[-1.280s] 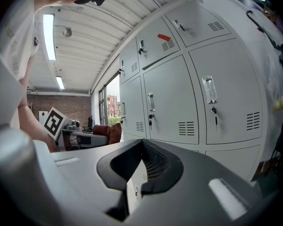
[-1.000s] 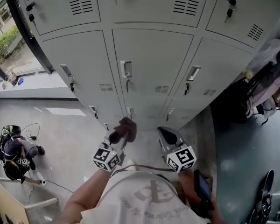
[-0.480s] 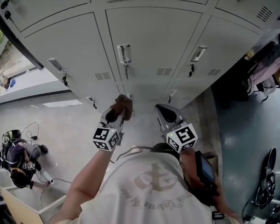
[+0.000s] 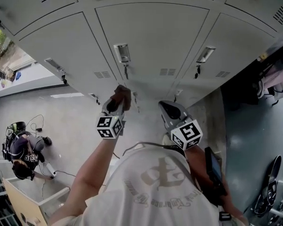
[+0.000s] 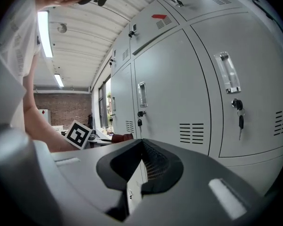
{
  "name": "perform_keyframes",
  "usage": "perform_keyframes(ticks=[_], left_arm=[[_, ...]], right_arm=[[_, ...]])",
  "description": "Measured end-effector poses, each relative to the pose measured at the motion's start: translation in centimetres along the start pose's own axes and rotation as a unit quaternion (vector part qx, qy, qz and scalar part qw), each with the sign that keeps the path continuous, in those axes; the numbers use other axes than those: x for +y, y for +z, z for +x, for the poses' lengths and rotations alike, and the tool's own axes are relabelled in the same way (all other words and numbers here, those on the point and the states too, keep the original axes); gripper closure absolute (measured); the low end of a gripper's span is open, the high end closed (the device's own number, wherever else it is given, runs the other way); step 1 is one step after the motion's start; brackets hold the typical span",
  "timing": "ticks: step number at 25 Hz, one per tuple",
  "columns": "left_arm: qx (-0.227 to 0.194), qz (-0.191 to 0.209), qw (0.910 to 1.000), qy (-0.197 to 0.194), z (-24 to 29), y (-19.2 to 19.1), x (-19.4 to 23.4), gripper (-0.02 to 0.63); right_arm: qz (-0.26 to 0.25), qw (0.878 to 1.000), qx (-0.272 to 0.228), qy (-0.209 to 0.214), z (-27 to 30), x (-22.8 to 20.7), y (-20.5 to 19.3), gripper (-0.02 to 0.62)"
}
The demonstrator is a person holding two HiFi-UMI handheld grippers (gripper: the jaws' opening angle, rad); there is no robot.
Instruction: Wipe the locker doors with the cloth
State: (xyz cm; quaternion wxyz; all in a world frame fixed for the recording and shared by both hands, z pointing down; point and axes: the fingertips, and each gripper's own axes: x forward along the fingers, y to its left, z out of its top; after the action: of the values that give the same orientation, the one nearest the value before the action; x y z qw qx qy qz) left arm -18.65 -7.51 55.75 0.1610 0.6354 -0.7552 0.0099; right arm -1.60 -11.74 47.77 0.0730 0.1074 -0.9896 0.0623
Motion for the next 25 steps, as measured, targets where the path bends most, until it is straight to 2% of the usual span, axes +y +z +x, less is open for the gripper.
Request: perform_keyframes(ticks=[4,7,10,17,21,25], left_arm=[[-0.005,-0.017,0.9987,0.048,2.1,0.3,1.7,0.525],[-0.022,-0.035,0.9947,0.094,2.8,1.1,3.5,0.525],[-0.033,-0.048,0.9909,0.121,3.9,1.2,4.5,0.525],[-0.028,-0.068,0.9861,0.149,6.3,0.7,4.7,0.528],[-0.012,-0.088,0.9876,0.129,6.9,-0.2,4.2,0.529],[-0.014,-0.072,0.9896,0.124,7.0,0.3,4.1,0.529]], right_arm=[[0.0,1.0,0.011,0.005,-0.2,-2.0,-0.3,0.588],[-0.001,1.0,0.012,0.008,-0.1,-3.0,-0.1,0.588],[-0.003,1.0,0.009,0.014,-0.1,-4.0,0.1,0.588],[-0.008,1.0,0.002,0.009,-0.4,-6.2,0.8,0.588],[0.006,1.0,0.01,-0.006,-0.1,-7.2,0.3,0.588],[0.007,1.0,0.002,0.016,1.6,-6.9,1.1,0.588]])
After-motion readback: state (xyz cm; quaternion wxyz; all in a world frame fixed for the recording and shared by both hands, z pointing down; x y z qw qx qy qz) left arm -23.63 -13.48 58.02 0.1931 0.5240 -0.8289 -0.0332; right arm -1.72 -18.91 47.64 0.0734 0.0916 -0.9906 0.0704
